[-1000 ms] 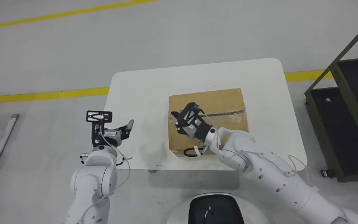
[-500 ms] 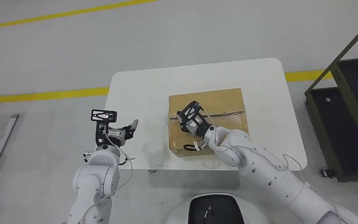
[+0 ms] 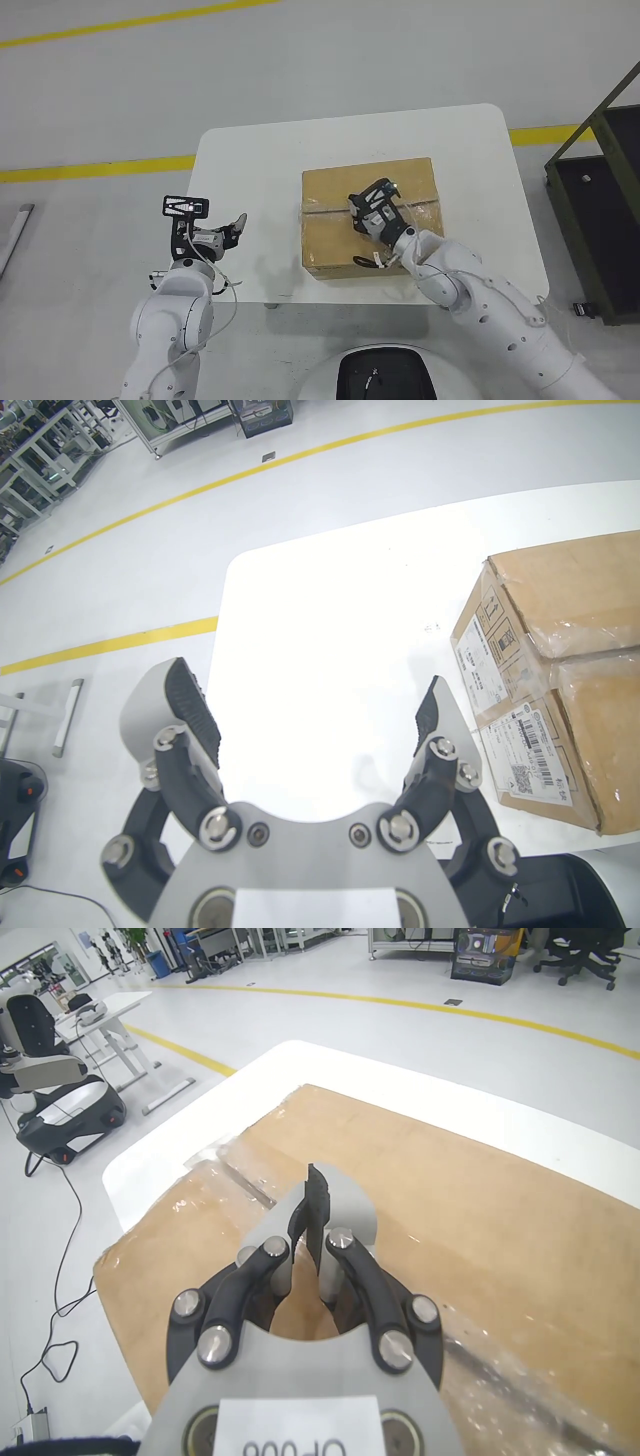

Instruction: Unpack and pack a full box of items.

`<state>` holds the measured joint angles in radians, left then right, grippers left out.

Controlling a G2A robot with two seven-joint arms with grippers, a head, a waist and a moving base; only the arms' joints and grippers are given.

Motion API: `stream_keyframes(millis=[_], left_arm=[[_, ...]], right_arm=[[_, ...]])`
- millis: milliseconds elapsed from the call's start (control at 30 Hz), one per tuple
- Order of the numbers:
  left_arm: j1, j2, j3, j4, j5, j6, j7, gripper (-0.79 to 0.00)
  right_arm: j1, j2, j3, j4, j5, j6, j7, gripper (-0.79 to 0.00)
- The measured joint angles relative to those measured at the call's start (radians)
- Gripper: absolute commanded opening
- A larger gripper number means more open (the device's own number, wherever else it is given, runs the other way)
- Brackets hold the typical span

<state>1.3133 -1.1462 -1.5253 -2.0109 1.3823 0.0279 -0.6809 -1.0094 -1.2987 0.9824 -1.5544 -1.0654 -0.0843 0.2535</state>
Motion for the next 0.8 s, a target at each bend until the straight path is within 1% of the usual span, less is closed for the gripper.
stream_keyframes(millis=[500,633,700,800], left_arm=[[0.0,0.0,0.0,0.0,0.0,0.0,0.0,0.0],[0.0,0.0,0.0,0.0,0.0,0.0,0.0,0.0],[0.0,0.0,0.0,0.0,0.0,0.0,0.0,0.0],[0.0,0.0,0.0,0.0,0.0,0.0,0.0,0.0]], right_arm=[[-0.199,0.051,0.251,-0.181,-0.063,-0.012,0.043,-0.785],[-0.253,0.062,0.308,-0.223,-0.101,-0.017,0.058,-0.785],[-0.275,0.065,0.33,-0.233,-0.106,-0.011,0.055,-0.785],[-0.31,0.069,0.367,-0.268,-0.111,0.002,0.016,-0.785]])
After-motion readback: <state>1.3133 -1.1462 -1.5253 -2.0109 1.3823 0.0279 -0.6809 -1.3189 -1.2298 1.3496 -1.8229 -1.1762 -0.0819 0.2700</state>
